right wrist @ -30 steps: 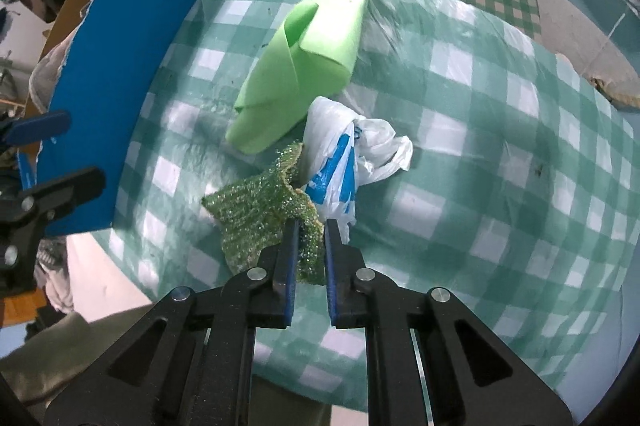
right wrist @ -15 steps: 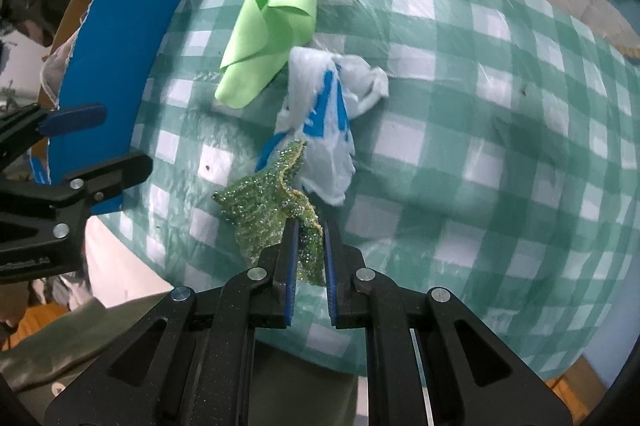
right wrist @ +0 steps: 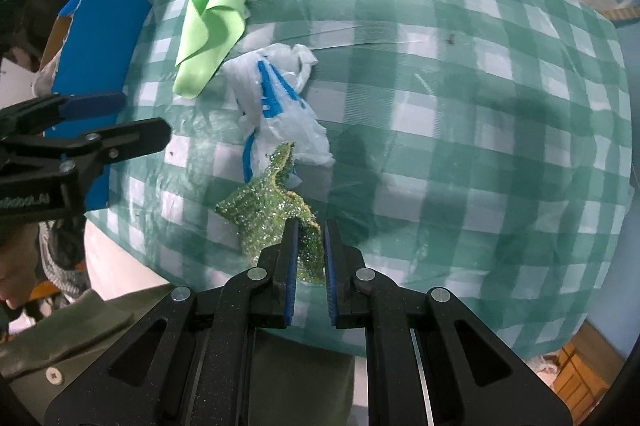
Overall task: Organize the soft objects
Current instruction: 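Grasp the white plastic bag with the left gripper while the right gripper reaches the green sponge, then close the right gripper on the edge of the green glittery sponge, then carry the plastic bag and green sponge over the box with both grippers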
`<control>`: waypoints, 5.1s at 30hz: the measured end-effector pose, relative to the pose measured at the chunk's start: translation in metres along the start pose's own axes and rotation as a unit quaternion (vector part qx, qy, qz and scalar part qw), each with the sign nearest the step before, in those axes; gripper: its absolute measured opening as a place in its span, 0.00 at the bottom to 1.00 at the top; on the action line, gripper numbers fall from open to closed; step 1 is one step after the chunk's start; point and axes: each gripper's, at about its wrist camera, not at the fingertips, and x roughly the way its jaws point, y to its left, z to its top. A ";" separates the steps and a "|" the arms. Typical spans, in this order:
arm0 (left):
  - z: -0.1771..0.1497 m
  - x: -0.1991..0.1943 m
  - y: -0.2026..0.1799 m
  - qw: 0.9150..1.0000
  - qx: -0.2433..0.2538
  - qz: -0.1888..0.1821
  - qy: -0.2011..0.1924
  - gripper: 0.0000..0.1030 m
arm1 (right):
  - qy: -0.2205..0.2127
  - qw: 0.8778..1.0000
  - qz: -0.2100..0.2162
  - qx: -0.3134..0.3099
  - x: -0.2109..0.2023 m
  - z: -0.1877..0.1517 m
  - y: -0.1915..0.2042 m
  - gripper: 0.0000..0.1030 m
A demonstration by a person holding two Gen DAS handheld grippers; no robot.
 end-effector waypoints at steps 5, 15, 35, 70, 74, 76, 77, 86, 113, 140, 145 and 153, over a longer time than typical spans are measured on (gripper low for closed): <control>0.009 0.010 -0.010 0.999 -0.021 -0.035 0.007 0.79 | 0.002 1.000 0.001 0.005 0.000 -0.004 -0.005 0.11; 0.025 0.034 -0.028 0.997 -0.053 -0.053 0.024 0.79 | 0.010 1.000 -0.004 -0.013 0.008 -0.011 -0.004 0.11; 0.027 0.065 -0.037 0.997 -0.066 -0.019 0.038 0.41 | -0.009 1.000 0.006 -0.018 -0.006 -0.020 -0.011 0.11; -0.049 -0.021 0.030 0.997 -0.072 -0.013 -0.020 0.40 | -0.019 0.999 -0.011 0.037 -0.015 -0.009 -0.007 0.64; -0.053 -0.022 0.032 0.997 -0.068 -0.009 -0.018 0.40 | -0.005 0.997 -0.004 0.073 0.002 -0.007 -0.017 0.65; -0.055 -0.023 0.033 0.998 -0.065 -0.008 -0.017 0.40 | -0.002 0.996 -0.003 0.088 0.010 -0.004 -0.019 0.66; -0.056 -0.024 0.034 0.998 -0.063 -0.007 -0.016 0.40 | -0.001 0.996 -0.005 0.093 0.014 -0.003 -0.019 0.67; -0.061 -0.033 0.039 0.999 -0.047 0.002 -0.021 0.40 | 0.013 0.993 -0.046 0.111 0.045 0.007 -0.009 0.69; -0.072 -0.040 0.061 0.998 -0.052 -0.004 -0.021 0.40 | 0.011 0.982 -0.136 0.128 0.063 0.009 0.012 0.17; -0.071 -0.073 0.056 0.998 -0.038 0.024 -0.046 0.40 | -0.061 0.995 -0.063 0.054 -0.024 0.005 0.041 0.12; -0.075 -0.081 0.066 0.997 -0.052 0.026 -0.051 0.40 | -0.067 0.995 -0.060 0.033 -0.033 0.016 0.063 0.12; -0.082 -0.097 0.086 0.994 -0.073 0.035 -0.067 0.40 | -0.073 0.996 -0.048 -0.009 -0.043 0.032 0.098 0.12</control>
